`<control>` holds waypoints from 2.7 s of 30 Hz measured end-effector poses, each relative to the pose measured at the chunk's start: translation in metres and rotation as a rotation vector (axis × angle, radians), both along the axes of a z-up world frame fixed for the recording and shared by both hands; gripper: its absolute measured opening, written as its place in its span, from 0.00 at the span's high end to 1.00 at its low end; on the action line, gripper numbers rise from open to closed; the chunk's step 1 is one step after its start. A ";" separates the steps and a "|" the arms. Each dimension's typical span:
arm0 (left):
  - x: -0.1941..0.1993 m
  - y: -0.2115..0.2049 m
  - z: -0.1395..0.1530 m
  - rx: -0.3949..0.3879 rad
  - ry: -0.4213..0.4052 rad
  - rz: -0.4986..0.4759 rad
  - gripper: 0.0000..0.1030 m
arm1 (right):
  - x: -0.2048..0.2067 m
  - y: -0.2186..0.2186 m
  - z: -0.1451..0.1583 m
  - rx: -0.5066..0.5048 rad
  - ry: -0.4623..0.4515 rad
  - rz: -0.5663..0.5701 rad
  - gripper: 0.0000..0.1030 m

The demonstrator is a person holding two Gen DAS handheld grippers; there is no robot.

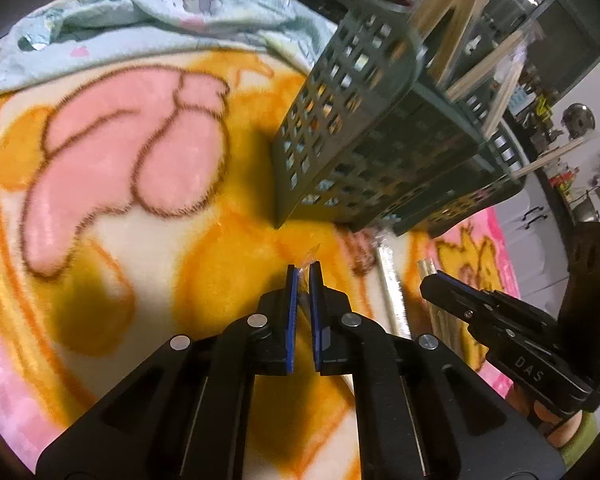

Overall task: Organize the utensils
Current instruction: 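Close the left gripper on a wrapped chopstick while the right gripper grasps another, then lift both held chopsticks upright toward the basket, then lower both held chopsticks into the basket compartments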

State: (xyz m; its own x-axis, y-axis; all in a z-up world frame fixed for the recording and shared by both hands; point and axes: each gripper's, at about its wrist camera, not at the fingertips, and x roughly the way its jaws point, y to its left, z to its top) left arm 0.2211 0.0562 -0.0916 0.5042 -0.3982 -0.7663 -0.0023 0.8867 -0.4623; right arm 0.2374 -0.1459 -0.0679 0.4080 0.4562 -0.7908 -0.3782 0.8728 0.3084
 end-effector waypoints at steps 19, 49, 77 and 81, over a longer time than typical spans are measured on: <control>-0.032 -0.024 0.093 -0.044 -0.222 -0.078 0.98 | -0.028 -0.031 0.067 0.098 -0.141 -0.007 0.92; -0.039 -0.057 0.181 -0.028 -0.444 -0.151 0.99 | -0.061 -0.053 0.155 0.155 -0.404 -0.025 0.93; -0.016 -0.026 0.291 0.064 -0.719 0.019 0.99 | -0.049 -0.050 0.259 0.166 -0.704 -0.034 0.93; -0.010 -0.023 0.295 0.102 -0.754 0.067 0.99 | -0.041 -0.054 0.269 0.170 -0.741 -0.058 0.93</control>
State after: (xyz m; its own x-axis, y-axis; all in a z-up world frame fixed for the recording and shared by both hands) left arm 0.2115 0.0333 0.2030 0.9260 -0.2943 -0.2364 0.2263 0.9341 -0.2762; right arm 0.1964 -0.2003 0.2007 0.8316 0.5090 -0.2221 -0.4938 0.8608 0.1236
